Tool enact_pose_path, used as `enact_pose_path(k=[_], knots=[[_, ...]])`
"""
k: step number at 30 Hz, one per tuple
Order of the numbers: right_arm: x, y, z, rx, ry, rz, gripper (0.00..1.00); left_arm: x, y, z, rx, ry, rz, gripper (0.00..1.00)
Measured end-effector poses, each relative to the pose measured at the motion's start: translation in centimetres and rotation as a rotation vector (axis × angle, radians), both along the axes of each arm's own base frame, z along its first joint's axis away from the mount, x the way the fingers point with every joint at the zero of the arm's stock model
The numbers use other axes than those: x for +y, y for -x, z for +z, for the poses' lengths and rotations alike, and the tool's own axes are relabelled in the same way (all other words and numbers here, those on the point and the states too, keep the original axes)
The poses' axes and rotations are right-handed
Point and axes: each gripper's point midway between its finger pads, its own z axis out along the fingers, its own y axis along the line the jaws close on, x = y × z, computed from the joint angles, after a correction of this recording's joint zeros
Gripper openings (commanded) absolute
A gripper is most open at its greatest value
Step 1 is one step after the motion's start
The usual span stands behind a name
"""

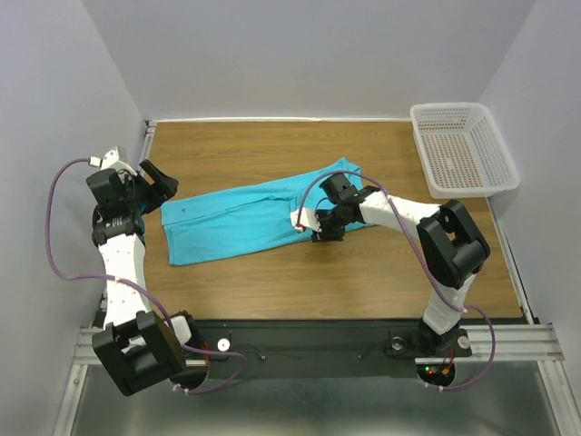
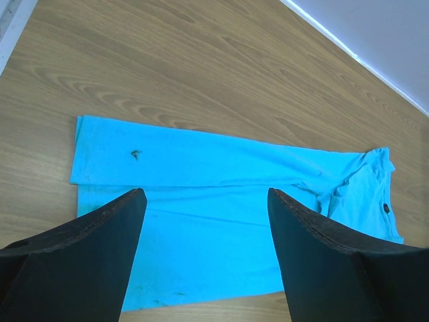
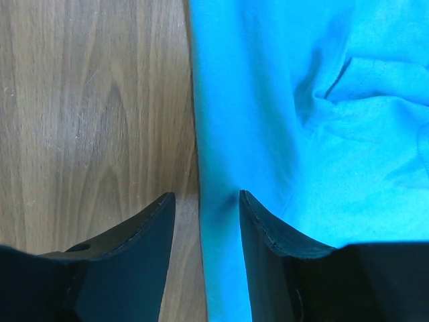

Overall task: Fold and stack the t-shirts
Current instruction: Fold the tshirt

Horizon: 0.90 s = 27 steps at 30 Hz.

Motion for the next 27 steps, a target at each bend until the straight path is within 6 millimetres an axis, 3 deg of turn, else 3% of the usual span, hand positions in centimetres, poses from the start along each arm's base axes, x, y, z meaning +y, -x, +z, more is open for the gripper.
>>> enact_pose_path(k=[3, 6, 13, 20, 27], knots=[[0.0, 0.1, -0.8, 0.014, 0.011, 0.001, 0.47, -0.2, 0.0, 0.0, -0.002, 0.005, -0.01, 0.84], [0.4, -0.3, -0.8, 0.006, 0.011, 0.002, 0.39, -0.4, 0.0, 0.1, -0.003, 0.01, -0.017, 0.84], [0.7, -0.6, -1.1, -0.009, 0.024, 0.01, 0.02, -0.8, 0.1, 0.1, -0.004, 0.025, -0.039, 0.84], [-0.1, 0.2, -1.2, -0.058, 0.034, 0.068, 0.01, -1.7, 0.1, 0.8, -0.019, 0.049, -0.085, 0.84], [-4.0, 5.0, -1.4, -0.047, 0.082, 0.126, 0.01, -3.3, -0.3, 1.1, -0.03, 0.086, -0.172, 0.84]])
